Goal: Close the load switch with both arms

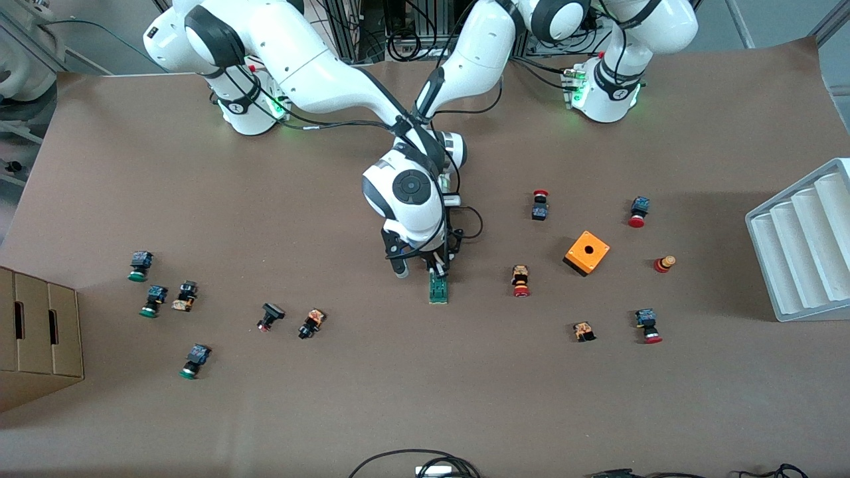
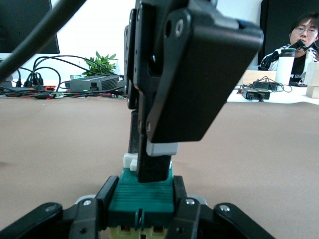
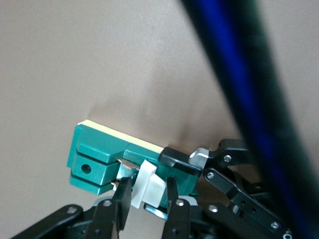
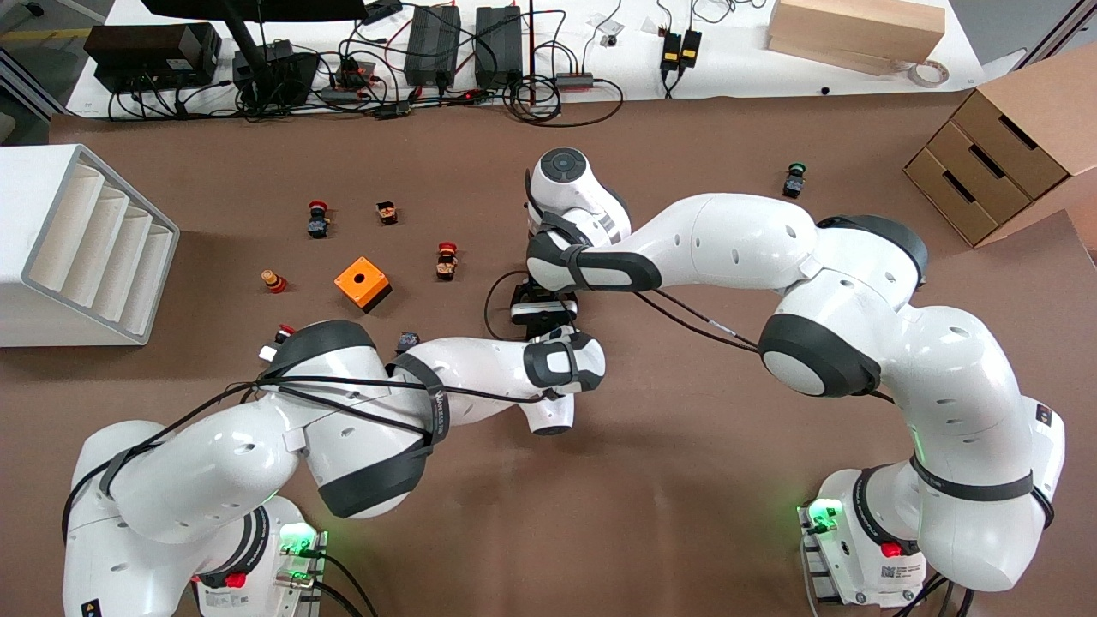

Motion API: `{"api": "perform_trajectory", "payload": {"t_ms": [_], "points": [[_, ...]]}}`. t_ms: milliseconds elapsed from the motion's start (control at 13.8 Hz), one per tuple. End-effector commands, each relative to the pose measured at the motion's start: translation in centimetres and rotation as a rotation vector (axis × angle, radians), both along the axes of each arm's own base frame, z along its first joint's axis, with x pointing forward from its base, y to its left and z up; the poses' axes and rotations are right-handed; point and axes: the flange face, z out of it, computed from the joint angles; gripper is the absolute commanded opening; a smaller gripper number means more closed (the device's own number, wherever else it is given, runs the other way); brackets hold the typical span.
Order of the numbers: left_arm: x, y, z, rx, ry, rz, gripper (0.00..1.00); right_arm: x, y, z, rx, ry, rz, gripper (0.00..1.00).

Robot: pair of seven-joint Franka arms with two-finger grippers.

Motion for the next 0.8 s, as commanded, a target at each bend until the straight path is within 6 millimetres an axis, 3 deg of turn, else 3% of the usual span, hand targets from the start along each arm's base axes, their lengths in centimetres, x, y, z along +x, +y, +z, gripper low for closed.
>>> {"api": "perform_trajectory", "payload": {"t_ms": [0,724], "points": [[-0.2,-1.3,-0.3,-0.221,-0.026,-0.033,0.49,2.3,-1.0,0.8,0.023,-0.053,-0.016,0.22],[-0.1,-1.4,-0.2,-0.224,-0.027,-0.032,0.49,3.2,-1.0,2.0,0.059,-0.054,-0.07,0.23]]}}
